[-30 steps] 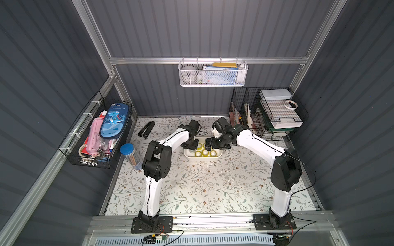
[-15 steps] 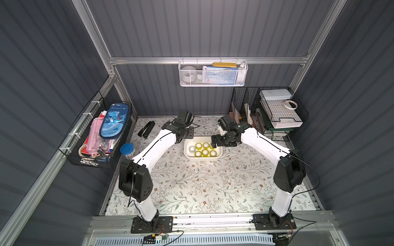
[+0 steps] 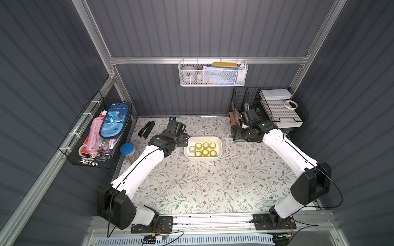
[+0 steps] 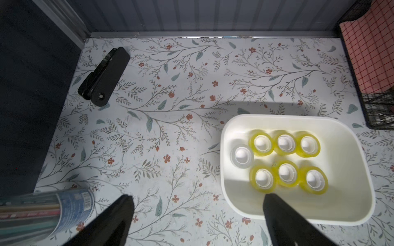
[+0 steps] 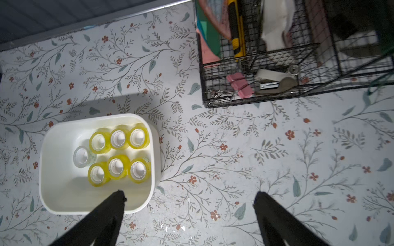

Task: Put the transparent tape into the storage box
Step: Reset both arms

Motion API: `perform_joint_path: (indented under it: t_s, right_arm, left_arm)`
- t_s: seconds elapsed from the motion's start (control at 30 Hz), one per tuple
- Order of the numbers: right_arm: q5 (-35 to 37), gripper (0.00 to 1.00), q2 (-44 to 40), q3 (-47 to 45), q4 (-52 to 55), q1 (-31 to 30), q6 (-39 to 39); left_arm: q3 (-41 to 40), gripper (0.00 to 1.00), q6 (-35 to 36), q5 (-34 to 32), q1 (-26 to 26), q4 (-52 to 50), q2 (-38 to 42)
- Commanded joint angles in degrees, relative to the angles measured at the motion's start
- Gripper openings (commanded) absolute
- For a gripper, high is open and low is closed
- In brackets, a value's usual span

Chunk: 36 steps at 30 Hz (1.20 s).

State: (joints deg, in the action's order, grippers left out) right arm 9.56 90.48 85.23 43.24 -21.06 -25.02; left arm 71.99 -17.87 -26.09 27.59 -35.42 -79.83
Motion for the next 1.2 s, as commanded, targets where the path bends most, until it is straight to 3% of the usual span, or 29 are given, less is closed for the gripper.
perform_joint_path:
  t_s: [0.0,0.2,0.43,0.57,0.77,0.97,1.17]
  right_arm:
    - [5.3,0.99,-4.4,-3.9,-6.8,1.0,-1.3]
    - [5.2,0.99,-8.7,-14.1,-20.3,2.0,9.5]
    - [7.1,0.99,-10.9,-20.5,-21.9,6.0,8.1]
    - [5.8,0.99,-11.4,-24.8,-25.6,8.2,9.0]
    - [5.1,0.99,-11.0,-28.0,-29.4,12.3,9.3]
    - [3.9,0.99,-12.3,-32.7,-36.0,18.2,11.2]
    - [4.4,0.99,-13.6,-39.4,-44.4,22.1,13.5]
  left_arm:
    - [-2.4,0.99,-2.5,-4.2,-0.3,0.3,2.8]
    - [-10.6,0.99,-0.1,-5.5,-0.3,8.1,7.8]
    - [-19.8,0.99,4.4,-17.1,-0.6,18.9,9.4]
    - [-26.2,0.99,10.5,-18.8,-3.6,31.0,7.3]
    - [-33.5,0.99,12.5,-10.3,-13.2,50.6,-0.7]
    - [-35.8,0.99,17.5,-4.5,-16.4,64.3,-10.5]
    - [-42.2,0.99,18.2,1.0,-18.3,80.3,-16.3]
